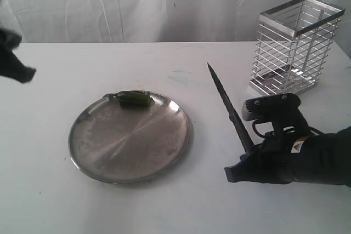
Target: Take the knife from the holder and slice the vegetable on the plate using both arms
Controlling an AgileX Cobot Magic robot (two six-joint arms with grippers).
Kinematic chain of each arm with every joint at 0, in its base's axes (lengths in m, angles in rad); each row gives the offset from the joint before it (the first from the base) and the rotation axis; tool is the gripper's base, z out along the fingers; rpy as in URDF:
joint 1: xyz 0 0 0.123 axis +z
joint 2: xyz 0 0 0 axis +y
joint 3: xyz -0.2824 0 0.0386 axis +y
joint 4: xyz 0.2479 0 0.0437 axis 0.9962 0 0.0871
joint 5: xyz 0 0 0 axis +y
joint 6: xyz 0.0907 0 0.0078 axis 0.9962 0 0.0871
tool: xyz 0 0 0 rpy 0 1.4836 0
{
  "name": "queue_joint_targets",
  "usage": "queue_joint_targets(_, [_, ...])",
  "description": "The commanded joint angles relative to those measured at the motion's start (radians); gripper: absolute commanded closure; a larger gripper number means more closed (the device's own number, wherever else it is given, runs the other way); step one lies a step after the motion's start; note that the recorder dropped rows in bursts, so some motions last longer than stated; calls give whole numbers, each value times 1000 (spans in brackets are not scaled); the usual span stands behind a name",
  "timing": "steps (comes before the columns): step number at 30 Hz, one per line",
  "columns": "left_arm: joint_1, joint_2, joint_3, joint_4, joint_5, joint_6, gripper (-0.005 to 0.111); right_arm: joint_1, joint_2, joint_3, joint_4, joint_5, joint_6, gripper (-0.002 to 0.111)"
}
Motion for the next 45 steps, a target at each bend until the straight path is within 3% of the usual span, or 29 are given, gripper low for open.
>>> queue_joint_targets(1, [-90, 269, -184, -77, 541, 149, 107, 1, 0, 1, 6, 32, 19, 108])
queue_joint_targets(3, [-125, 341, -247, -268, 560, 384, 107, 1, 0, 1, 6, 37, 34, 108])
queue_joint_targets(7, [-212, 444, -341, -647, 610, 1105, 107, 1, 0, 1, 6, 70, 34, 108])
queue_joint_targets(10, [-237, 493, -358, -675, 496, 1495, 107, 1, 0, 3, 6, 85, 39, 108])
queue_joint_targets(13, [-237, 544, -358, -675, 327, 1684, 104, 1, 0, 6, 6, 90, 74, 108])
queue_joint_targets(15, [-234, 577, -358, -673, 233, 1686, 95, 1, 0, 6, 6, 90, 88, 108])
queue_joint_targets(19, [-234, 646, -358, -684, 27, 1675, 64, 1, 0, 6, 6, 91, 124, 108])
queue_joint_targets(22, [-234, 688, -358, -686, -127, 1590, 45, 1, 0, 6, 6, 107, 136, 108])
queue_joint_targets(24, [-234, 695, -358, -686, -149, 1504, 40, 1, 0, 6, 6, 121, 136, 108])
queue_joint_targets(26, [-226, 695, -360, -686, -141, 1405, 44, 1, 0, 6, 8, 128, 136, 108])
queue_joint_targets(30, [-188, 699, -464, -686, 25, 1251, 61, 1, 0, 6, 8, 131, 136, 108])
queue_joint_targets(34, [-139, 733, -706, -714, 399, 1222, 67, 1, 0, 6, 8, 131, 136, 108])
queue_joint_targets(39, [-110, 846, -1015, -878, 853, 1241, 67, 1, 0, 6, 8, 135, 136, 108])
queue_joint_targets(42, [-121, 882, -1067, -862, 818, 1264, 66, 1, 0, 6, 8, 153, 136, 108])
queue_joint_targets(45, [-122, 897, -1057, -847, 774, 1480, 66, 1, 0, 6, 8, 163, 136, 108])
